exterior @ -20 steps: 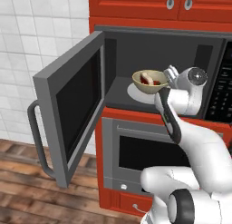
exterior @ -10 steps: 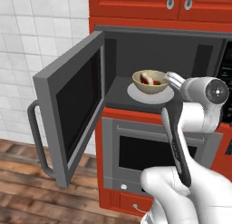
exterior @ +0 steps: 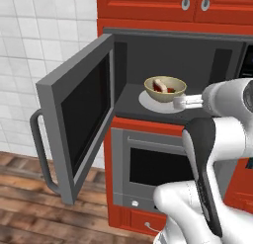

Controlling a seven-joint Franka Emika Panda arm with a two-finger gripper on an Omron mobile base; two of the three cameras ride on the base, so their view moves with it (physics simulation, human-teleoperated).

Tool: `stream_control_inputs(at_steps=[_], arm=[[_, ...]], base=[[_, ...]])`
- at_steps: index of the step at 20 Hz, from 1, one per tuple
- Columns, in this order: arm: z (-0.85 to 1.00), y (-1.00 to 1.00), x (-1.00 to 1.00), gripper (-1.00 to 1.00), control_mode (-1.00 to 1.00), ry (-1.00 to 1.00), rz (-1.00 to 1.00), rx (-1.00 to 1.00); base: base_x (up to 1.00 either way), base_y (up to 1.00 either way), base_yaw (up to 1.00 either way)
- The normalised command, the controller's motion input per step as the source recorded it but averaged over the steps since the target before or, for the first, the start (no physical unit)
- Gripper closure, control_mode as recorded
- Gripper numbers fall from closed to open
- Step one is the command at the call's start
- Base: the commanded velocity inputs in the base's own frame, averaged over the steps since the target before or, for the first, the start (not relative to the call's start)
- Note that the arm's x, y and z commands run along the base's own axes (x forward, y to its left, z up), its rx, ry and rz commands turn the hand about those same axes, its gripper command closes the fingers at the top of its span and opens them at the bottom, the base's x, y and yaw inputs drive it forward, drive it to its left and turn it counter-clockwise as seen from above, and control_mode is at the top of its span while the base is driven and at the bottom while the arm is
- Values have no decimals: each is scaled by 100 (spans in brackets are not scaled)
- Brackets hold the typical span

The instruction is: Place the bowl containing the steak and bell pepper in the microwave. Close the microwave door and press the start button to microwave the meal.

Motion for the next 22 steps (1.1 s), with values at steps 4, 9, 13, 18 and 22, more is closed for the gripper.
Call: stream_control_inputs(at_steps=[4, 9, 13, 18, 22], arm=[[37, 52, -97, -100, -100, 34, 22, -63], [-22, 70, -52, -100, -100, 6, 9, -57], [-90, 53, -39, -100, -100, -26, 4, -42], [-27, 52, -58, -100, -100, -10, 1, -35], [22, 71, -61, -100, -100, 8, 0, -34]], base=[[0, 0, 0], [0, 0, 0], [0, 0, 0], [0, 0, 0], [0, 0, 0]])
